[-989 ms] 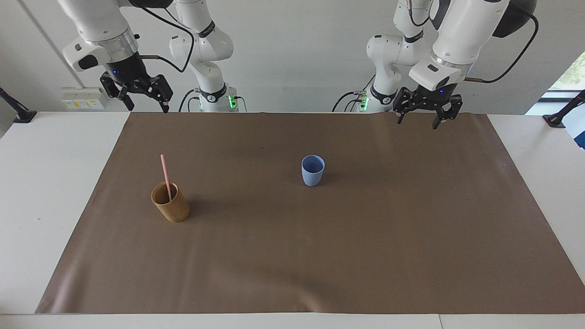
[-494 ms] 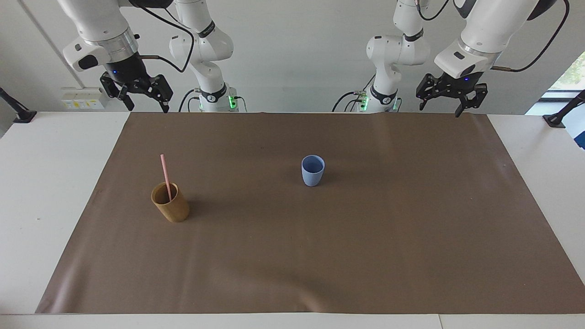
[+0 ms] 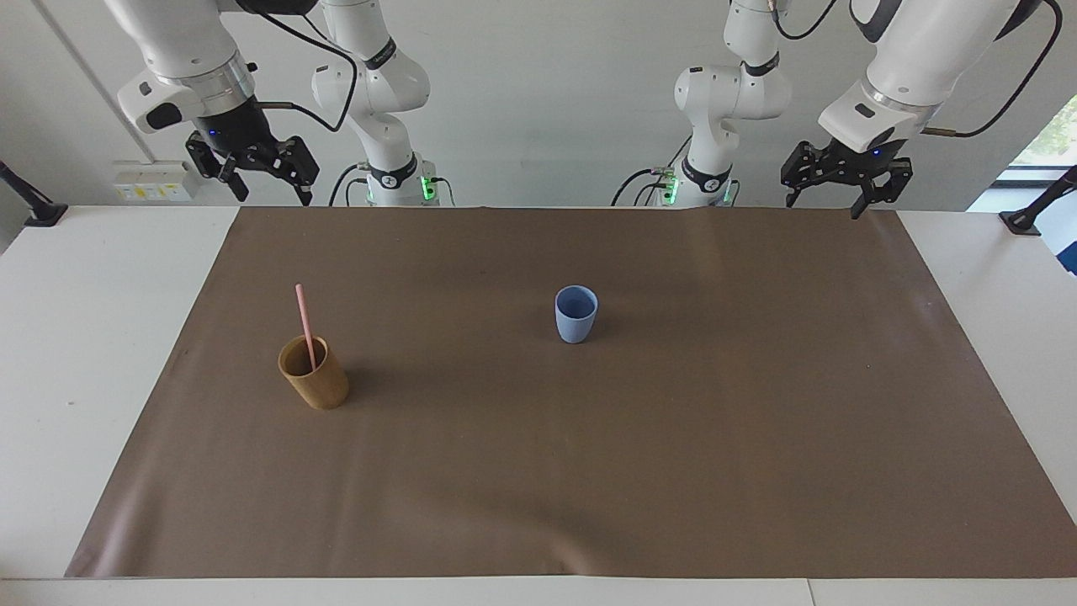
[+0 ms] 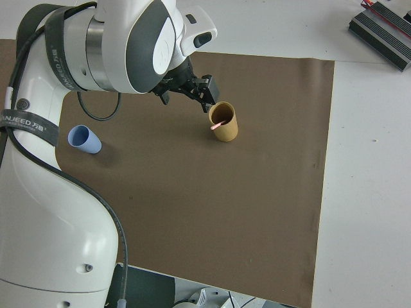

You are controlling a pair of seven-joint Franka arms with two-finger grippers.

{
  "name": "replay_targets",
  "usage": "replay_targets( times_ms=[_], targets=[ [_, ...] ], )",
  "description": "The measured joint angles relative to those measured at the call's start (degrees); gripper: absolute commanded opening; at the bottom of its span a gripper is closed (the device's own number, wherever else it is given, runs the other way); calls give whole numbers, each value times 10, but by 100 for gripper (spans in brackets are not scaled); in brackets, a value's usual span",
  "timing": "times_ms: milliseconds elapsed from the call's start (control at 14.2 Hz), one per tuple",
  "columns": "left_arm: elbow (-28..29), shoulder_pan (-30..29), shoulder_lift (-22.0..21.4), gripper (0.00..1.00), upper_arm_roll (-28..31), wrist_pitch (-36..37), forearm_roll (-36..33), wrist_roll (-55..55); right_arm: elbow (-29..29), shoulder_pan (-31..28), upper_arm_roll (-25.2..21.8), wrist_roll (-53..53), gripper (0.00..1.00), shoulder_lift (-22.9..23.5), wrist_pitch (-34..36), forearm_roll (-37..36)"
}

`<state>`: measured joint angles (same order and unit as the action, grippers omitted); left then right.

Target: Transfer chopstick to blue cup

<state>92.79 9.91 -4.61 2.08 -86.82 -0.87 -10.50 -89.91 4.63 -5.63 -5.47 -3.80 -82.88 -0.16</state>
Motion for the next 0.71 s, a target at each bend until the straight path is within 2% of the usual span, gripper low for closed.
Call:
replay_targets(
  times_ms=[141,424,706],
  targets=[
    [0,0,0,100,0,-36,0,2,0,-1,-1,0,100,0,1,0],
    [0,-2,0,100,0,-44,1,54,-15,-6,-2,2,100,0,-27,0],
    [0,-8,0,100,1,-41,1,67,-85,-28,-3,71,100,14,-105,3]
  ],
)
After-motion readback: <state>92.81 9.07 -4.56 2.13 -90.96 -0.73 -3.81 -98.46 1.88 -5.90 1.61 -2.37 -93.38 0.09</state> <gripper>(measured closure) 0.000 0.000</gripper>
